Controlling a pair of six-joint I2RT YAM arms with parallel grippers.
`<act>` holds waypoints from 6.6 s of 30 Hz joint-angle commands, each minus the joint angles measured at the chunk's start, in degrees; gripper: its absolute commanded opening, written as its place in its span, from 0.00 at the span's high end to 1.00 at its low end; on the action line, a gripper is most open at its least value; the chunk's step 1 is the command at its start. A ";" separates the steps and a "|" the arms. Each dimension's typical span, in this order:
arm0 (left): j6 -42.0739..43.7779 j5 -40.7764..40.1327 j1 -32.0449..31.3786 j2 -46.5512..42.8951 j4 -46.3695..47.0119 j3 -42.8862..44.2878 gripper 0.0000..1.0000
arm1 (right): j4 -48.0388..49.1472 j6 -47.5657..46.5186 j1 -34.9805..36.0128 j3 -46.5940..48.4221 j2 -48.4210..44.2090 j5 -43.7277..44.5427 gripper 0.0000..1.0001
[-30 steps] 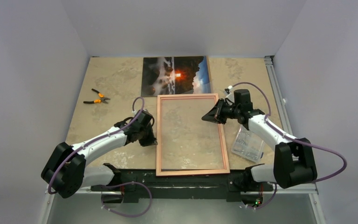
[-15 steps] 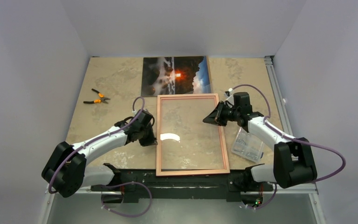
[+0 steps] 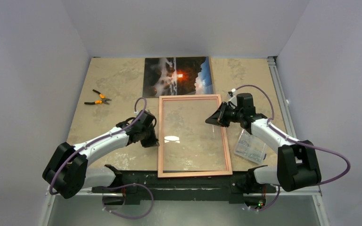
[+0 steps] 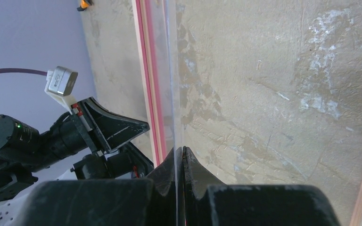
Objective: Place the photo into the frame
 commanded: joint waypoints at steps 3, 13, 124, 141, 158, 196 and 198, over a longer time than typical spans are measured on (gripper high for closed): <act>1.65 -2.44 -0.11 3.46 -0.08 -1.60 1.00 | 7.87 4.02 0.82 0.59 1.12 -0.14 1.00; 1.69 -2.44 -0.16 4.11 0.10 -1.34 1.00 | 9.57 4.75 0.89 -3.80 1.76 -1.03 1.00; 17.35 15.97 9.18 3.78 8.01 22.71 0.12 | -24.21 -19.78 -6.92 32.97 19.86 17.69 0.05; 17.87 18.59 34.47 39.03 -5.58 57.62 0.12 | -33.23 -14.97 -6.47 82.66 56.93 19.70 0.12; 22.21 12.39 34.85 55.03 -17.27 74.39 0.14 | -32.79 -13.27 -6.12 89.92 66.81 14.68 0.29; 21.61 22.77 36.21 52.80 -4.82 63.03 0.44 | -23.56 -9.62 -3.31 78.80 63.75 0.49 0.32; 20.99 22.82 36.73 50.61 -3.54 61.26 0.51 | -22.60 -9.28 -3.35 78.06 63.12 -0.24 0.32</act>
